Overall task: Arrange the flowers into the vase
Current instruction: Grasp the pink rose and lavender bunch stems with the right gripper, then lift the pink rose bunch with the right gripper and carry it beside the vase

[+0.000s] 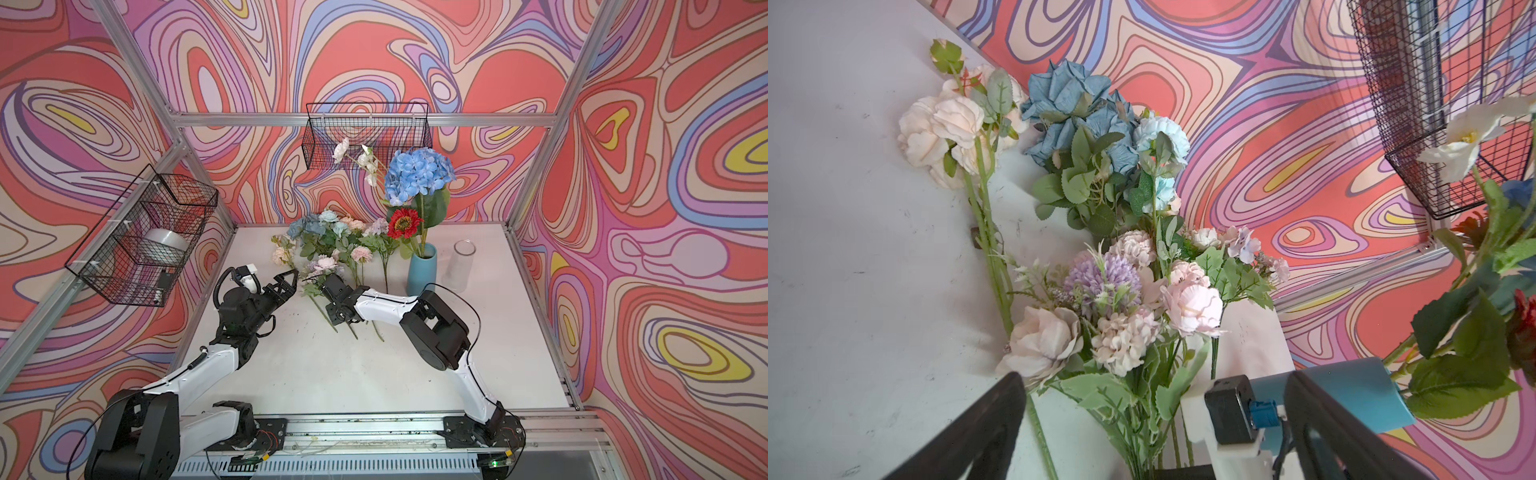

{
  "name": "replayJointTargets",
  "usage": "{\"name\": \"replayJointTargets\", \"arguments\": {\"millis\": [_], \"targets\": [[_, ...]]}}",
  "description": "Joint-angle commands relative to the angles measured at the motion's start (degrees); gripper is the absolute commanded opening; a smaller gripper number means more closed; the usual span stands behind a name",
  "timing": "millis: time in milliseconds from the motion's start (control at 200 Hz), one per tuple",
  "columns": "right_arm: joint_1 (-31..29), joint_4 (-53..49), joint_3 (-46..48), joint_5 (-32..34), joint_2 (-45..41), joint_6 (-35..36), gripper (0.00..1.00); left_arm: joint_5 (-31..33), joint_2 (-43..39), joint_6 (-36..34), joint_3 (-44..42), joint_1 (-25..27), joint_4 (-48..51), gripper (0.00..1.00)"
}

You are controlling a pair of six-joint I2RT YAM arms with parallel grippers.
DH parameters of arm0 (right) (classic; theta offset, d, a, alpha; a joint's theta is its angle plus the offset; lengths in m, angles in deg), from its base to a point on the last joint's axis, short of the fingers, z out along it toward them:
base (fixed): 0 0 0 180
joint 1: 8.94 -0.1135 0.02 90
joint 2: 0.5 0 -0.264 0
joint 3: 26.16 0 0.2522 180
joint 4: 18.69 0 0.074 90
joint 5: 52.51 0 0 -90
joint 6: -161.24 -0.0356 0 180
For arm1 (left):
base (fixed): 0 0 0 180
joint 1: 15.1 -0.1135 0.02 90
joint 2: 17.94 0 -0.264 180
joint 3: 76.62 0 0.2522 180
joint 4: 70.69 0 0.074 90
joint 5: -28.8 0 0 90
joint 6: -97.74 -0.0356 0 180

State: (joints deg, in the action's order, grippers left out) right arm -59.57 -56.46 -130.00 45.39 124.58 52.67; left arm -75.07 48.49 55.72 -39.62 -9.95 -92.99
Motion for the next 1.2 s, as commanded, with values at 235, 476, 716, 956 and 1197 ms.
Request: {"name": "replayJointTargets", "arguments": {"millis": [235,476,716,956,1197], "targets": [[-0.07,1.2,-1.55,-0.31,0.73,2.02,0.0,0.34,-0.84,-0.68,-0.24,-0.4,0.53,1.0],[-0.08,3.18,-0.49,-1.7,-1.35,1.87,0.0,0.34,-0.73,-0.61,-0.01,-0.4,0.44,1.0],[-0.11,12.36,4.78,-2.54,-10.56,5.92,0.0,1.14,-1.45,-0.61,0.02,-0.4,1.31,1.0],[-0.05,17.56,7.64,0.04,-17.19,12.79,0.0,2.35,-2.04,0.29,-0.29,-0.4,1.33,1.0],[-0.16,25.46,10.62,3.66,-22.59,19.87,0.0,-0.25,-0.47,1.91,-0.83,-0.4,-1.92,1.0]]}}
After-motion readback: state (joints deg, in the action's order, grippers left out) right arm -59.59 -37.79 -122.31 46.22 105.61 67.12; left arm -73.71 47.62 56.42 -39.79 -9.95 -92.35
